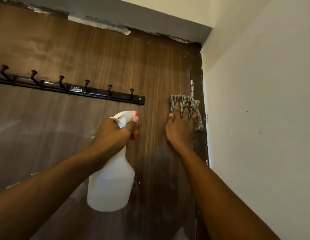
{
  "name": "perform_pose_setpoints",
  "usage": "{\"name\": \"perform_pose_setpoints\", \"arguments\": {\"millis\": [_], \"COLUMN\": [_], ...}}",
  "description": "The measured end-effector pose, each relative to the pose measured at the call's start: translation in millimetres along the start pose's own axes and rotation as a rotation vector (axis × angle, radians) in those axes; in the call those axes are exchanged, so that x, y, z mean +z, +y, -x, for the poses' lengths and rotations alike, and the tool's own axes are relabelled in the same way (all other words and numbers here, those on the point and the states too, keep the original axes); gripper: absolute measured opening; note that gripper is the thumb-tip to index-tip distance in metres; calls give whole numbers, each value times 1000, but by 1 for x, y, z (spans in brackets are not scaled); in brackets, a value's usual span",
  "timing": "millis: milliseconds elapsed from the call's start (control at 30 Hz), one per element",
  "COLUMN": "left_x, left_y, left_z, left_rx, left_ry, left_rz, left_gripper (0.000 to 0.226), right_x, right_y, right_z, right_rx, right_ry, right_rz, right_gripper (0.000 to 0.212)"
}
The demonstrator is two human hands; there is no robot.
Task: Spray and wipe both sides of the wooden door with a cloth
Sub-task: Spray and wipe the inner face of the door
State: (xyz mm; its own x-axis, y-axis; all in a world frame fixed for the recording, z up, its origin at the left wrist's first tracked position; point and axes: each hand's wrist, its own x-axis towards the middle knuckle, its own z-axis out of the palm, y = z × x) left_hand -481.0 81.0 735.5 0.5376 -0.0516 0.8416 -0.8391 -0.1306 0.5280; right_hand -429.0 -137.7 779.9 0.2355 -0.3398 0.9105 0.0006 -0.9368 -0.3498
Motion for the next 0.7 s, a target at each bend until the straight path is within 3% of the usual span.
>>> {"name": "perform_pose_setpoints", "arguments": {"millis": [167, 300, 433, 633, 700], "left_x": [5, 5, -2, -22, -32], "left_y": [-10, -20, -30, -43, -46], "left_z": [12, 30, 42, 60, 65], "left_rx": [-52, -80, -108, -143, -155], "left_ry": [-16, -34, -37, -18, -18], "left_rz": [24, 10, 25, -79, -72], "left_gripper": [45, 56, 61, 76, 77], "right_x": [11, 10, 6, 23, 23], "right_y": [44, 82, 46, 59, 77], "right_z": [70, 67, 35, 99, 97], "right_rx": [-315, -216, -83, -463, -410], "right_ry": [11, 38, -27, 14, 52], "right_rz": [25, -25, 32, 21, 3], "right_gripper": [52, 54, 53, 53, 54]}}
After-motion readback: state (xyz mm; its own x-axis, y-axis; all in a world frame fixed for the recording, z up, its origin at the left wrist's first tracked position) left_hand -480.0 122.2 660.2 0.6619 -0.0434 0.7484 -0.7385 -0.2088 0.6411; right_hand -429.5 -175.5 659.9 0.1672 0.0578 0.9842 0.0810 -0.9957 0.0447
